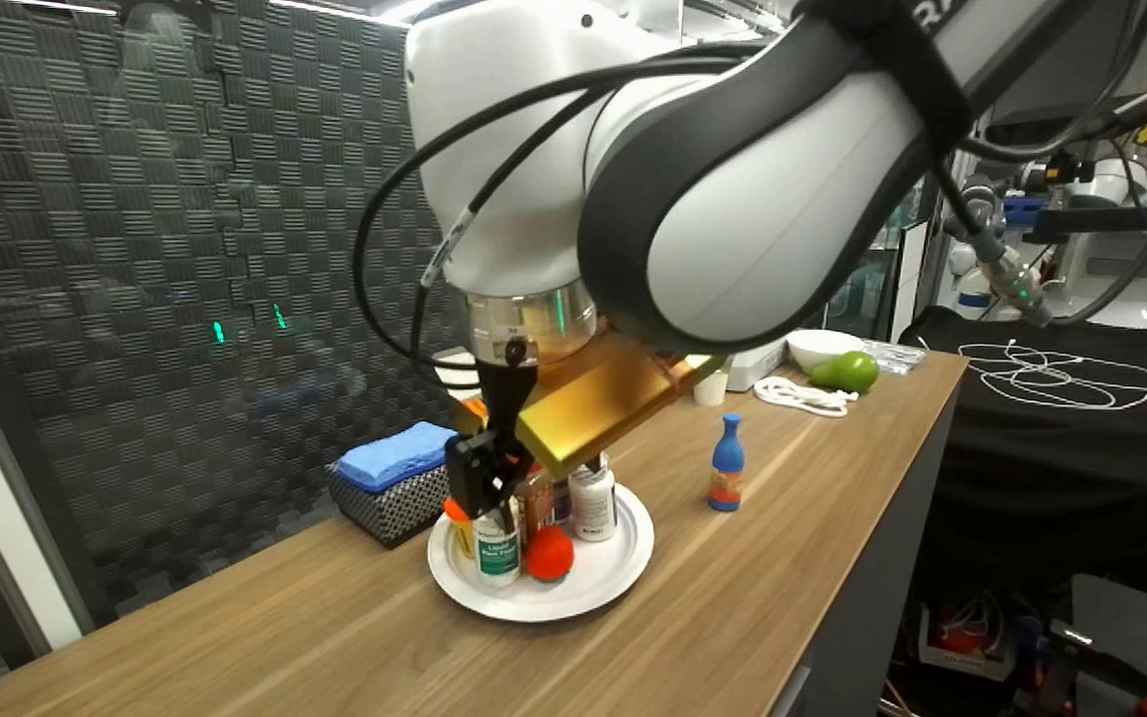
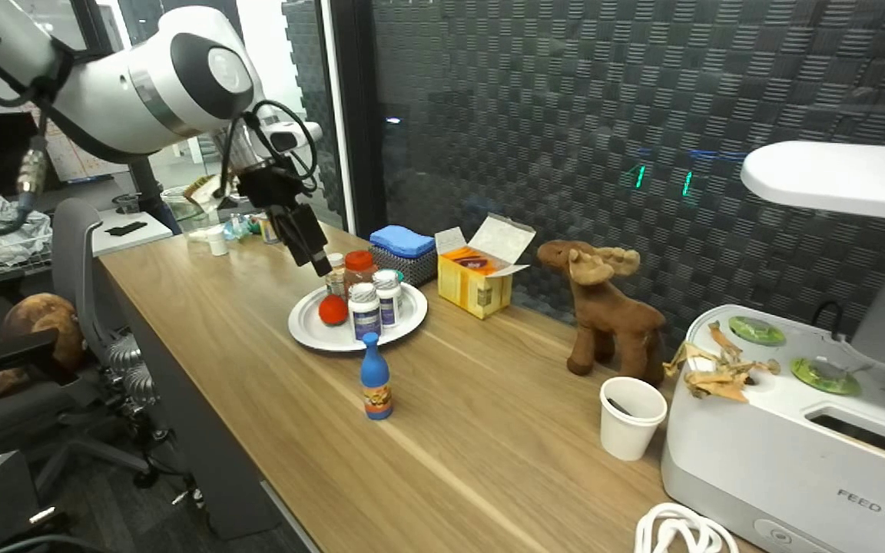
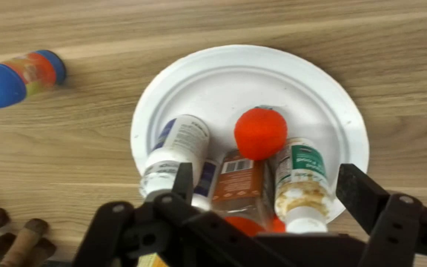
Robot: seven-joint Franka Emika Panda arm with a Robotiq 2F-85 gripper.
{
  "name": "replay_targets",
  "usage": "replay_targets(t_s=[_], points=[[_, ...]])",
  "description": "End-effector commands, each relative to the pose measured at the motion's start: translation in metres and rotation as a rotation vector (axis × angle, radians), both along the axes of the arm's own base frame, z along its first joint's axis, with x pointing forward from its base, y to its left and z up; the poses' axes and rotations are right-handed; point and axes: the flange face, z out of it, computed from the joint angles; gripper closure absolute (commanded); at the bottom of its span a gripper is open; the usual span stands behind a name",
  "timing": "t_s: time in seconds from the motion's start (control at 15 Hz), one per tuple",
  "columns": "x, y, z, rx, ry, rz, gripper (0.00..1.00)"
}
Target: Put the bottles and orange plushie around the white plate on the white plate
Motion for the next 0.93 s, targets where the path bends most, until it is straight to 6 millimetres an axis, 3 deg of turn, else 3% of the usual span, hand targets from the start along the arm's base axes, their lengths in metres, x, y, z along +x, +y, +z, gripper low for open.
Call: replay_targets(t_s=[0.0, 0.47, 0.87], points=[[-0.018, -0.043, 0.033, 0.014, -0.036, -0.117, 0.0], [-0.028, -0.115, 0.03, 0.104, 0.015, -0.231, 0.0], [-0.055, -0.13, 0.03, 0.089, -0.002, -0.289, 0.0]])
